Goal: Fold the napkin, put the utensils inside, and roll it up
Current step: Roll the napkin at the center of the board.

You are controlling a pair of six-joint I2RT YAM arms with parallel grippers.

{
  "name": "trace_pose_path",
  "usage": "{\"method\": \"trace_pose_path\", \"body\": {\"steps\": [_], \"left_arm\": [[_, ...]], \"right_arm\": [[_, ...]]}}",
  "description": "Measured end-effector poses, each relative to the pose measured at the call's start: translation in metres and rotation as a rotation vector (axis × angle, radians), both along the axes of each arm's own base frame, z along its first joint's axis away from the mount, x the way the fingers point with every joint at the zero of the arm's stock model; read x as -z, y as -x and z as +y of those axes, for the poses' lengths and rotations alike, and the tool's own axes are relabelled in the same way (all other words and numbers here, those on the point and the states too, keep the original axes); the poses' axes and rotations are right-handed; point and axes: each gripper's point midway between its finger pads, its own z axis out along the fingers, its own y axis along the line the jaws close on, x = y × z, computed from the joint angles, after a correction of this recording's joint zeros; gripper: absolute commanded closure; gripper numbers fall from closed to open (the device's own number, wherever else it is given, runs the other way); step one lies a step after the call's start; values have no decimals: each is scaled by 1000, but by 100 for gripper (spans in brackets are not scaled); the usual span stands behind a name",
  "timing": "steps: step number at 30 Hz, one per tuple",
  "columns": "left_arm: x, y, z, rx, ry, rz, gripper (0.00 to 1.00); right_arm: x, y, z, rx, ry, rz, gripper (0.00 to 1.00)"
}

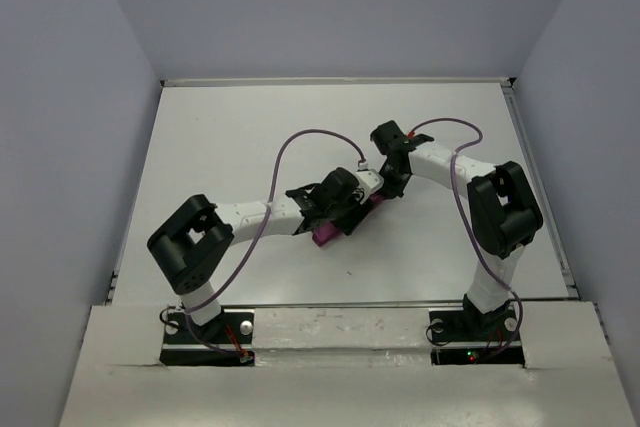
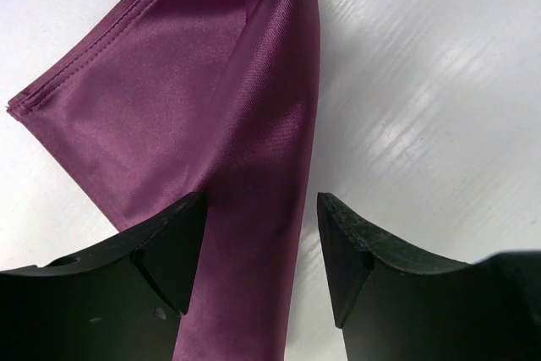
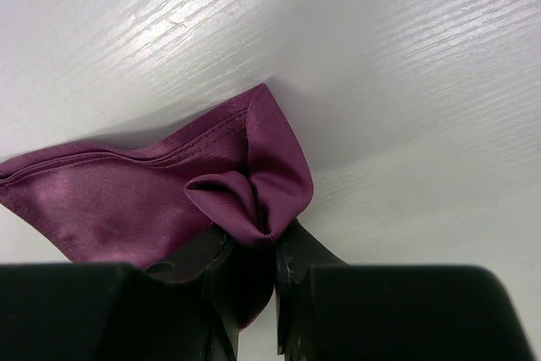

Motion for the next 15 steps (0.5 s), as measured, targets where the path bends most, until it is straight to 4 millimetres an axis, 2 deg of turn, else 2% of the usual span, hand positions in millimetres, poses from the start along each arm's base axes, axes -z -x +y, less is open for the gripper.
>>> {"method": "trace_pose_path", "body": {"steps": [15], "left_arm": [[26, -6, -1, -35, -61, -27, 35]], "right_arm": [[0, 0, 0, 4, -3, -1, 99]]}}
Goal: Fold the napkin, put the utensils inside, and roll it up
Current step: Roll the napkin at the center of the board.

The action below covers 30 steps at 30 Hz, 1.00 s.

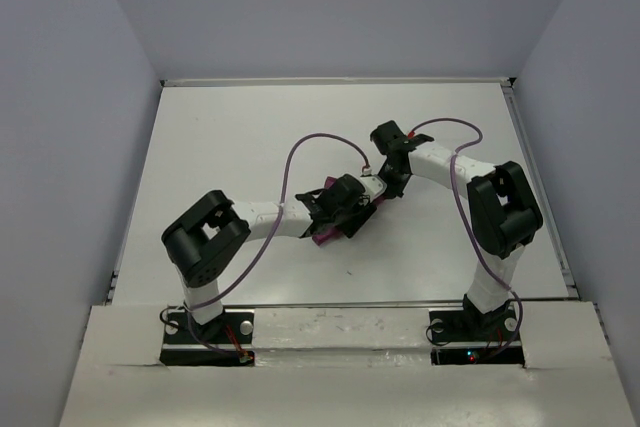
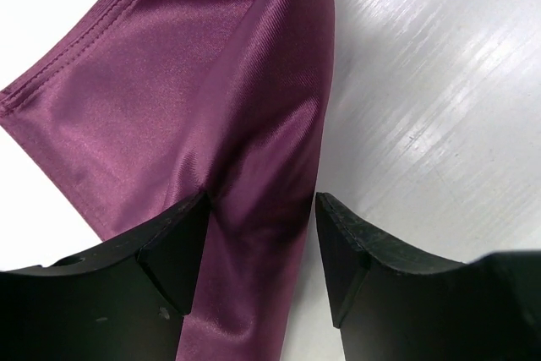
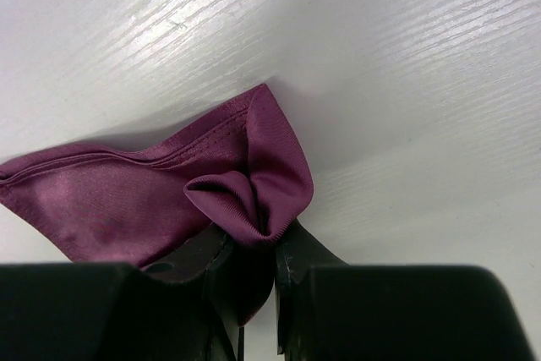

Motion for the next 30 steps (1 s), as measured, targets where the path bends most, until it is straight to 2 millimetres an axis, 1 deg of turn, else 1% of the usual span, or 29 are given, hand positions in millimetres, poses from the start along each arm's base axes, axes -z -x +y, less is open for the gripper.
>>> {"method": "trace_pose_path", "body": {"steps": [2, 4, 7, 8, 10, 11, 12, 16, 18, 19, 20, 22, 23, 24, 25, 26, 28, 29, 30], "left_arm": [[4, -2, 0, -5, -7, -2, 35], [7, -3, 1, -10, -14, -4, 38], [10, -5, 0, -16, -21, -9, 45], [10, -6, 0, -18, -22, -12, 50], [10, -7, 1, -23, -25, -16, 56], [9, -8, 1, -25, -25, -17, 63], [9, -8, 1, -26, -26, -18, 65], [9, -7, 0, -16, -30, -18, 70], [8, -7, 0, -11, -32, -14, 81], [8, -6, -1, -6, -30, -9, 88], [8, -5, -1, 4, -25, 0, 100], [9, -4, -2, 17, -15, 18, 100], [9, -3, -3, 27, -7, 31, 100], [9, -3, -3, 35, 1, 43, 100], [9, -2, -4, 46, 13, 59, 100], [9, -1, -5, 59, 30, 80, 100], [8, 1, -6, 78, 57, 113, 100], [8, 2, -7, 85, 69, 129, 100], [7, 4, -8, 98, 88, 153, 100]], "right_arm": [[0, 0, 0, 0, 0, 0, 99], [0, 0, 0, 0, 0, 0, 99], [0, 0, 0, 0, 0, -1, 99], [0, 0, 0, 0, 0, -1, 99], [0, 0, 0, 0, 0, -1, 99], [0, 0, 0, 0, 0, -1, 99], [0, 0, 0, 0, 0, -1, 99], [0, -1, 1, 1, -5, -5, 99], [0, -1, 1, 1, -7, -4, 99], [0, -1, 1, 0, -7, -4, 98], [0, -1, 2, 0, -8, -4, 94], [1, 0, 1, 1, -10, -6, 90], [1, 0, 1, 1, -11, -6, 81], [0, 1, 1, 1, -12, -7, 76], [1, 1, 1, 1, -12, -8, 75], [0, 2, 0, 2, -13, -8, 61], [-2, 1, 2, 8, -22, -15, 49], [-4, 0, 3, 12, -30, -21, 39], [-5, 0, 3, 15, -33, -25, 36]]}}
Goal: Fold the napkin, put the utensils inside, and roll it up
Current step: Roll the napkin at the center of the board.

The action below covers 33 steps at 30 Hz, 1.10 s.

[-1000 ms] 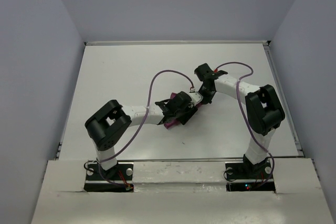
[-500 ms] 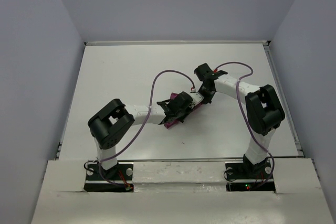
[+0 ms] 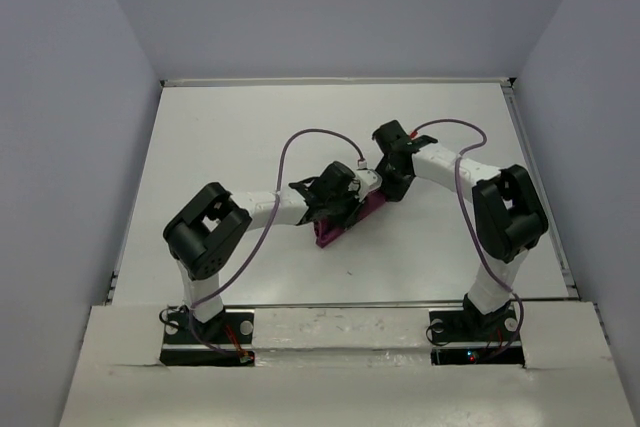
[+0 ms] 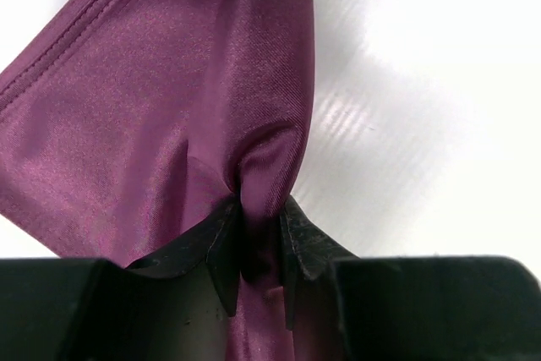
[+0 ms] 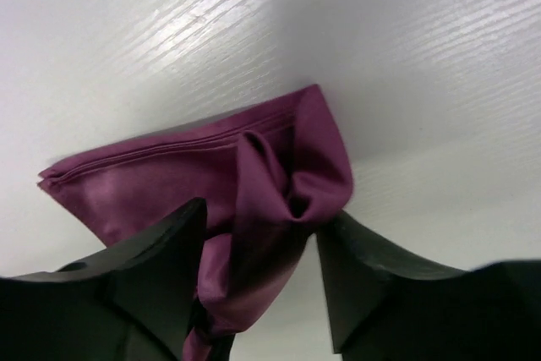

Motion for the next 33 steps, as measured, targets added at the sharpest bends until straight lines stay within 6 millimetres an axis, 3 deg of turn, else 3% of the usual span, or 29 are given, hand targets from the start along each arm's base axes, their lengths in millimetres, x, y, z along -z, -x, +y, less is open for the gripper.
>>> {"method": "trace_pose_path", "body": {"steps": [1, 4, 10, 18, 25, 31, 33], "left_arm": [[-1, 2, -1, 11, 18, 26, 100], [-3, 5, -3, 43, 68, 114, 100], [-3, 5, -8, 83, 141, 261, 100], [-6, 5, 0, 75, 216, 429, 100], [-2, 5, 2, 58, 280, 569, 100], [-1, 3, 5, 20, 324, 659, 100], [-1, 1, 6, 7, 335, 678, 100]], "right_arm": [[-3, -1, 1, 2, -9, -8, 29], [-7, -2, 2, 4, -19, -19, 26], [-17, -4, 1, 8, -21, -46, 24], [-50, -6, -12, 34, 1, -141, 24], [-78, -6, -11, -5, -51, -255, 41], [-63, 2, 3, -99, -122, -262, 44], [-54, 3, 9, -123, -143, -252, 62]]}}
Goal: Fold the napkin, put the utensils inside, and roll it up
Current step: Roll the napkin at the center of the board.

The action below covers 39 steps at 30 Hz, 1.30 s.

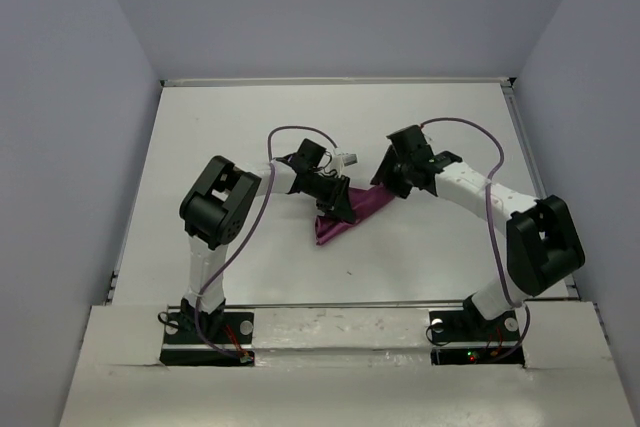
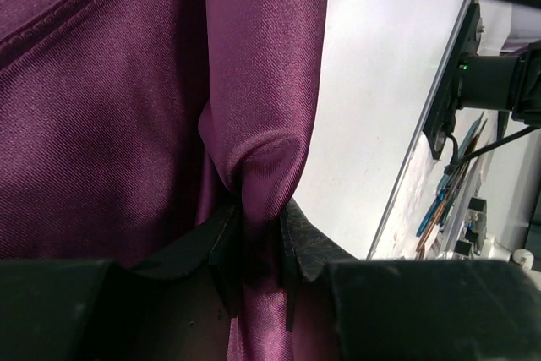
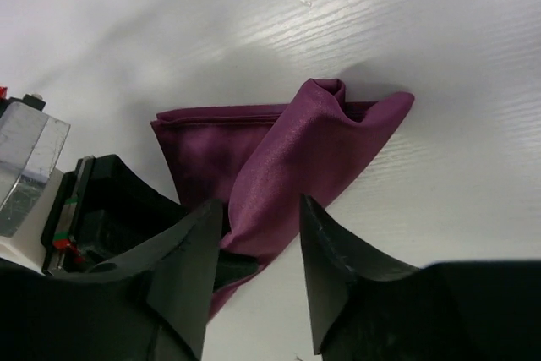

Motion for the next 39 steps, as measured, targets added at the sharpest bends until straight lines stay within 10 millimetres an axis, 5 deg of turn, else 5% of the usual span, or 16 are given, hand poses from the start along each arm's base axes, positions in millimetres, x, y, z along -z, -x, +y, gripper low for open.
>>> {"method": "trace_pose_path", "body": {"steps": [5, 7, 21, 25, 28, 29, 31, 39], "left_arm": [[0, -1, 1, -17, 0, 24, 100], [0, -1, 1, -19, 0, 26, 100], [1, -3, 3, -46, -13, 52, 100], [1, -4, 3, -46, -16, 41, 80], [1, -3, 3, -41, -28, 18, 78], [0, -3, 3, -40, -36, 5, 80], [0, -3, 3, -39, -44, -9, 100], [0, -2, 3, -35, -43, -15, 100]], "right_arm": [[15, 7, 10, -44, -40, 13, 95], [21, 7, 12, -49, -47, 19, 99], [44, -17, 27, -43, -74, -1, 99], [63, -23, 30, -25, -73, 13, 99], [70, -26, 31, -11, -77, 19, 99], [71, -26, 31, -9, -76, 19, 99], [70, -27, 31, -6, -73, 16, 99], [62, -25, 26, 0, -44, 7, 99]]}}
